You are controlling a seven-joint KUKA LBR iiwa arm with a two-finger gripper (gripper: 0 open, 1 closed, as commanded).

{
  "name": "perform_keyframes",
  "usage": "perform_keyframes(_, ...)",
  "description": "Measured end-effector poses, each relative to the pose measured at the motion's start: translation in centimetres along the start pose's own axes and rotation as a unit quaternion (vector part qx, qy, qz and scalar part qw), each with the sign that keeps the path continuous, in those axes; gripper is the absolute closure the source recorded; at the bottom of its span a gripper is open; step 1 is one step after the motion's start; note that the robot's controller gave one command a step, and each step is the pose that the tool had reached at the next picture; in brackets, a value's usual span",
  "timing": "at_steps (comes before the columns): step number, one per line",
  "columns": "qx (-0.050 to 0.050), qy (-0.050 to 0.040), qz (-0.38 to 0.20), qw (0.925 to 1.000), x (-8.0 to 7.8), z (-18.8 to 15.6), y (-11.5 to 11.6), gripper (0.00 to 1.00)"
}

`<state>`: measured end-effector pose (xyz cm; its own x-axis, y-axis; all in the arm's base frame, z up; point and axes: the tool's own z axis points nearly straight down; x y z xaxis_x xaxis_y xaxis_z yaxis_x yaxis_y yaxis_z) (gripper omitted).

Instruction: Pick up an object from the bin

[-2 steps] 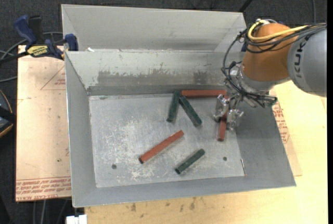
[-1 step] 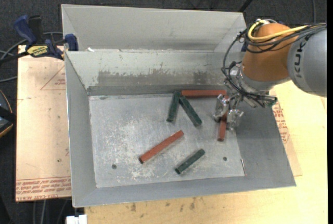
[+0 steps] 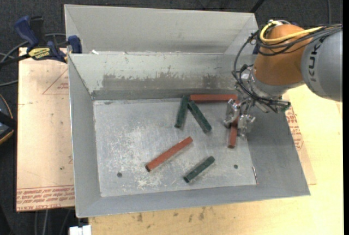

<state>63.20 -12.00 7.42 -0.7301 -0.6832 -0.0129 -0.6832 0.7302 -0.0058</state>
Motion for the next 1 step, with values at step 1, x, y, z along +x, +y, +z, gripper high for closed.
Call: perform_keyframes(1, 0.000, 0.0000, 0.000, 1.0000, 0.00, 0.00, 0.00, 1.00)
